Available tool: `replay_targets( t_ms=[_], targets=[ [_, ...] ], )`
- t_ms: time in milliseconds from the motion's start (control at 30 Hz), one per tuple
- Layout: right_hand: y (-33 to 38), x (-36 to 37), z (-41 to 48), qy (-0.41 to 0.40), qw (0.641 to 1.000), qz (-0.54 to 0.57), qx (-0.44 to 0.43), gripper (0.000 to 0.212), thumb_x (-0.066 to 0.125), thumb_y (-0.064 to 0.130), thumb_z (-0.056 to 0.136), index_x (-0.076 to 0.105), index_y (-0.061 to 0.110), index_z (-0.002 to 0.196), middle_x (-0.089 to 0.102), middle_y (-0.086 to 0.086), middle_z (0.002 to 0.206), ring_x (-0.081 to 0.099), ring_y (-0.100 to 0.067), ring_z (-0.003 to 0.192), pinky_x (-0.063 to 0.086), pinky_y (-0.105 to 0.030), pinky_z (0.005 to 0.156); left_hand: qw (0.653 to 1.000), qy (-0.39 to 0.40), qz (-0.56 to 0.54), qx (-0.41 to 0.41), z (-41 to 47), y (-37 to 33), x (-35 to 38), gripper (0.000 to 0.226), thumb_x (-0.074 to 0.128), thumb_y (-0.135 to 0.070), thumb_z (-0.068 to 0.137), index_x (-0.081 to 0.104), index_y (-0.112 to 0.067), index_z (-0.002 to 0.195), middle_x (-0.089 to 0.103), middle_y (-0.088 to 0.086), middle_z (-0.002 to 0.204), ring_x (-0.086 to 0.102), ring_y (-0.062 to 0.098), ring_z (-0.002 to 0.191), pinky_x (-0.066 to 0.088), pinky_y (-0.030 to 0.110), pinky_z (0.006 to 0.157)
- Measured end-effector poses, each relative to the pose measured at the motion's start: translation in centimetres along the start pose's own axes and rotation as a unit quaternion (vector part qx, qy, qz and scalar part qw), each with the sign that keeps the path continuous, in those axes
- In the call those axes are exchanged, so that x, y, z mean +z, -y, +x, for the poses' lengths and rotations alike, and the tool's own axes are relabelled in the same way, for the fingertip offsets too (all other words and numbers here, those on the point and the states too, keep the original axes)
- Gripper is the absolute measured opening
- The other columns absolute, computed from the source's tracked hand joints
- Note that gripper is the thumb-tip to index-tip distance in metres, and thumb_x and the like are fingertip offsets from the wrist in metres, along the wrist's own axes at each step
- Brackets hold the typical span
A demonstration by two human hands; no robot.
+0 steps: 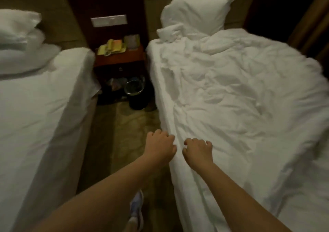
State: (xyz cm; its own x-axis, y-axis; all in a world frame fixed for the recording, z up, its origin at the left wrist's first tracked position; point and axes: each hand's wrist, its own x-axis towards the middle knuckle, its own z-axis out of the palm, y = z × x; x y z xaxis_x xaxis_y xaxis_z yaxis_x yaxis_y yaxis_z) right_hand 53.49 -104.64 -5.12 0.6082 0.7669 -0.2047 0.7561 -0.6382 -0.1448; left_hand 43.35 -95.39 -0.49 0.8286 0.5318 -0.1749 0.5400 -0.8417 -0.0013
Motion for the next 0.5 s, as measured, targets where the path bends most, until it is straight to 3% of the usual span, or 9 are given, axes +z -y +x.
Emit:
replay_targets(
  t_ms=[100, 300, 500],
  targets=[
    [-1.6, -0.7, 5.6, -0.021, 0.996, 0.009, 0.083, 0.03, 0.039, 0.032, 0.096, 0.055, 0.023, 0.12, 0.058, 0.0, 0.119, 0.053, -0.023, 0.11, 0.031, -0.039, 0.097, 0.997, 0.002, 0.037, 0.072, 8.3, 1.0, -0.6, 0.033, 0.034, -0.043, 0.097, 0.054, -0.023, 0.114, 0.056, 0.0, 0.113, 0.05, 0.021, 0.107, 0.036, 0.035, 0.089],
    [-6.0, -3.8, 13.5, -0.021, 0.959, 0.092, 0.267, 0.031, 0.041, 0.028, 0.095, 0.055, 0.022, 0.121, 0.057, -0.003, 0.12, 0.052, -0.025, 0.112, 0.031, -0.039, 0.099, 0.972, -0.012, 0.049, 0.229, 23.3, 0.3, -3.6, 0.037, 0.037, -0.042, 0.096, 0.051, -0.025, 0.126, 0.055, -0.001, 0.122, 0.055, 0.022, 0.11, 0.038, 0.034, 0.09],
    [-15.1, -6.2, 14.8, -0.04, 0.876, 0.146, 0.458, 0.035, 0.041, 0.029, 0.095, 0.052, 0.023, 0.127, 0.054, -0.003, 0.124, 0.051, -0.024, 0.114, 0.034, -0.038, 0.097, 0.921, -0.003, 0.011, 0.39, 31.3, -9.4, -5.9, 0.039, 0.04, -0.035, 0.096, 0.045, -0.023, 0.133, 0.057, 0.0, 0.121, 0.057, 0.022, 0.107, 0.039, 0.034, 0.086]
  ],
)
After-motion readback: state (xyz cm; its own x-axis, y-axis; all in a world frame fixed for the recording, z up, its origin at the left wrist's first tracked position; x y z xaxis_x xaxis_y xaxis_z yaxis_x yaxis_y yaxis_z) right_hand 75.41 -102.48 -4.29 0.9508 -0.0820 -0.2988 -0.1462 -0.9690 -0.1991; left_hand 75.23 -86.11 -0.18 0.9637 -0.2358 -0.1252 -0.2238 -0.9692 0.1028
